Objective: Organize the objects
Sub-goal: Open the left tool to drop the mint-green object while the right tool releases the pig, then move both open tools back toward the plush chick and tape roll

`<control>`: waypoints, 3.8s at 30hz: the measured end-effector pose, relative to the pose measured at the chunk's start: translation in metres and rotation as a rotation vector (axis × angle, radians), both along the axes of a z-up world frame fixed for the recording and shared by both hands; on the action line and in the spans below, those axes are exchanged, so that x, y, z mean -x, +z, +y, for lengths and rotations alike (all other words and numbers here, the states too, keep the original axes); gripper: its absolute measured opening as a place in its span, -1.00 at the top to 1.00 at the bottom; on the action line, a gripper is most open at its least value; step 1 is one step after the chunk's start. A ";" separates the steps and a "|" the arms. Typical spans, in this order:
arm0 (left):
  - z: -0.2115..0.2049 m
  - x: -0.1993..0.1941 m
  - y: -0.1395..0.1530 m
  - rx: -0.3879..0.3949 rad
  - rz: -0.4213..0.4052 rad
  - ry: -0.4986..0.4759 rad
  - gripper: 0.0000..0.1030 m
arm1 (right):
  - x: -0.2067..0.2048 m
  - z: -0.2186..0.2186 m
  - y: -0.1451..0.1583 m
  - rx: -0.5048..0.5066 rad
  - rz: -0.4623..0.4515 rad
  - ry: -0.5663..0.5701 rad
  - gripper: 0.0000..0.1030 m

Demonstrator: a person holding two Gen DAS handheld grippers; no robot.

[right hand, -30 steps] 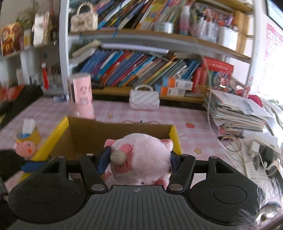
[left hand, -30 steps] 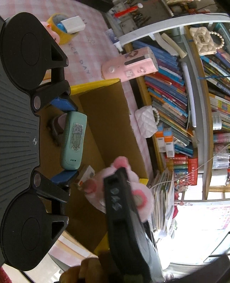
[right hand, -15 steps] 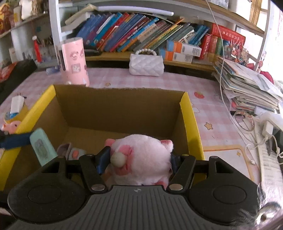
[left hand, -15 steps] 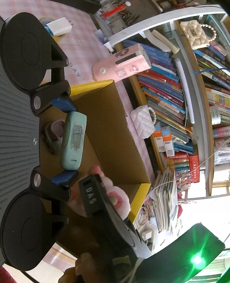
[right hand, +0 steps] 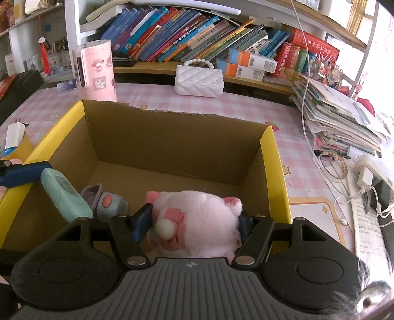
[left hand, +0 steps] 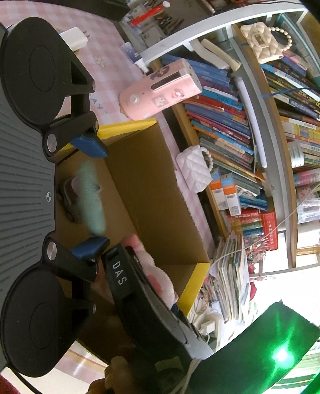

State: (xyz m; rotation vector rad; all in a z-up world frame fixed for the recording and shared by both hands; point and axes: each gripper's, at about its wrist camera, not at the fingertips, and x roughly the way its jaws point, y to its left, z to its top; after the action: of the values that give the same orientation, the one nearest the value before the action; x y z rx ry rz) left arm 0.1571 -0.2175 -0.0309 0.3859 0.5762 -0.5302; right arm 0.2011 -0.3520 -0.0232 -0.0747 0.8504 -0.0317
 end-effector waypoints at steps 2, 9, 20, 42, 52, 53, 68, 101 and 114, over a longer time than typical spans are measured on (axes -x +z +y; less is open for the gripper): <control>0.000 0.002 0.001 -0.003 -0.007 0.009 -0.50 | 0.001 0.000 0.001 -0.007 -0.002 0.003 -0.30; 0.010 0.015 0.015 0.044 -0.035 0.011 -0.69 | 0.013 -0.001 0.009 -0.063 -0.056 -0.003 -0.52; 0.037 0.052 0.037 0.118 -0.067 0.031 -0.77 | 0.061 0.010 0.037 -0.055 -0.176 -0.043 -0.56; 0.107 0.125 0.026 0.135 0.017 0.009 -0.78 | 0.189 0.045 0.027 -0.033 -0.180 -0.304 -0.59; 0.146 0.157 0.013 0.100 0.078 0.051 -0.78 | 0.228 0.095 0.004 -0.032 -0.102 -0.269 -0.59; 0.149 0.160 0.013 0.098 0.080 0.053 -0.78 | 0.231 0.099 0.002 -0.035 -0.098 -0.263 -0.59; 0.195 0.185 0.009 0.087 0.098 0.123 -0.78 | 0.250 0.156 -0.008 -0.061 -0.046 -0.144 -0.59; 0.271 0.191 0.015 0.107 0.074 0.278 -0.78 | 0.237 0.237 -0.001 -0.058 -0.058 0.032 -0.61; 0.282 0.169 0.011 0.113 0.088 0.334 -0.78 | 0.210 0.253 -0.004 -0.056 -0.047 0.097 -0.62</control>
State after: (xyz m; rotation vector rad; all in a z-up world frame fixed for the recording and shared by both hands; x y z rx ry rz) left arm -0.0119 0.0642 -0.0196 0.1546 0.6766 -0.2576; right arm -0.0086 -0.0987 -0.0274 -0.0626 0.7993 0.0810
